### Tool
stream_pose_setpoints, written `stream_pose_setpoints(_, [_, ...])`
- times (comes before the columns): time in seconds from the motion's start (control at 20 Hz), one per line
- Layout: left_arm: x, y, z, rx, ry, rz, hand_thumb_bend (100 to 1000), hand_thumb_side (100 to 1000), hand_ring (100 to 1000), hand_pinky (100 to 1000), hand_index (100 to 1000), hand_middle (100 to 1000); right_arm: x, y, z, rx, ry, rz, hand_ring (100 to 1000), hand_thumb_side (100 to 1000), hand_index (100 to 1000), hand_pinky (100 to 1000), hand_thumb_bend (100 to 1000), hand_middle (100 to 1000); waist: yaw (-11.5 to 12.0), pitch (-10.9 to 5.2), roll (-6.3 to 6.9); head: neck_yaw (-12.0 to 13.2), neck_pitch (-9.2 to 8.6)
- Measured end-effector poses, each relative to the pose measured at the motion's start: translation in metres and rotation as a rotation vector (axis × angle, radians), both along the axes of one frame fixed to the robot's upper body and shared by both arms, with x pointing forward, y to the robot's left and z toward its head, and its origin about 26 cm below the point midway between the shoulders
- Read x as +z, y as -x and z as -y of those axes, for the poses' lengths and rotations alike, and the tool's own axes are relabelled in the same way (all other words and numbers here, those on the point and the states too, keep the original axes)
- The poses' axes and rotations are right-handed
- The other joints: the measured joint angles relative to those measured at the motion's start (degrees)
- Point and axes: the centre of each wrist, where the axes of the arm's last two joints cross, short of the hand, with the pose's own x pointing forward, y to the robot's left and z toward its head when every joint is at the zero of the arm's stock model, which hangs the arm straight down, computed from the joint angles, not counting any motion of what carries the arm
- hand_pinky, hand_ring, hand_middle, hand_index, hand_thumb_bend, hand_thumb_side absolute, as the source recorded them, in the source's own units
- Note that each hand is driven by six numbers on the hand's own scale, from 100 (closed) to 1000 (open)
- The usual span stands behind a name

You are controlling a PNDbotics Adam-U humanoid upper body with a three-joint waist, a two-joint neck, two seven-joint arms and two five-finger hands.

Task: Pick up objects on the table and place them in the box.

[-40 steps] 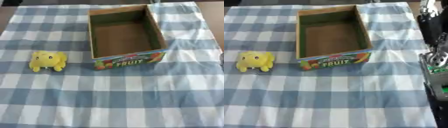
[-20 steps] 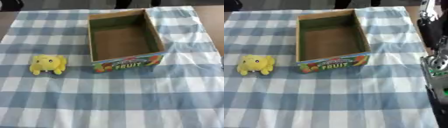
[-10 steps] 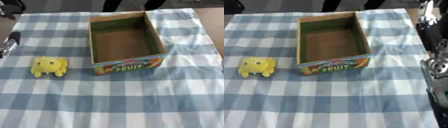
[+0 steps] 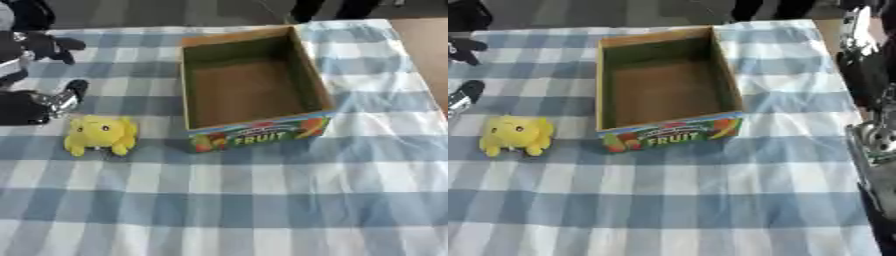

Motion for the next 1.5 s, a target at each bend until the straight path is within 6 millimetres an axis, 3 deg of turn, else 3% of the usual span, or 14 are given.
stream_pose_setpoints(0.15, [-0.003,-0.002,0.007,-0.009,-0.016,-0.033,404,971,857,843,1000,801,0.000,0.000,0.000,0.000,0.001,-0.003,589,633,817,729,100,606,-0.19,0.13,0.02,0.45,-0.42])
stream_pose_setpoints(0.25, [-0.005,-0.002,0.011,-0.020,-0.029,-0.051,419,979,859,844,1000,806,0.000,0.000,0.000,0.000,0.002,-0.004,589,633,817,729,100,606,-0.23,0.34,0.05,0.69,-0.56])
stream_pose_setpoints(0.4, [-0.008,-0.004,0.015,-0.023,-0.049,-0.078,426,973,863,845,1000,816,0.000,0.000,-0.001,0.003,0.003,-0.007,589,633,817,730,100,605,-0.28,0.39,0.12,1.03,-0.77])
stream_pose_setpoints(0.55, [-0.013,-0.008,0.018,-0.010,-0.070,-0.110,482,911,879,861,1000,824,-0.001,0.000,-0.001,0.005,0.005,-0.010,589,630,817,730,100,604,-0.40,0.70,0.19,1.21,-0.97])
stream_pose_setpoints(0.8, [-0.016,-0.010,0.018,-0.001,-0.127,-0.148,445,771,922,896,1000,863,-0.001,0.000,-0.001,0.006,0.006,-0.011,586,630,816,729,100,600,-0.39,0.75,0.27,1.23,-0.97])
stream_pose_setpoints(1.05, [-0.017,-0.012,0.017,0.001,-0.192,-0.192,287,611,931,894,1000,883,-0.001,0.000,-0.001,0.008,0.009,-0.012,582,629,815,730,100,597,-0.37,0.81,0.33,1.38,-0.97])
stream_pose_setpoints(1.5, [-0.030,-0.025,0.008,0.054,-0.247,-0.260,276,598,934,898,1000,883,-0.001,0.000,-0.001,0.009,0.009,-0.011,579,627,814,730,100,591,-0.69,1.18,0.19,1.70,-1.00])
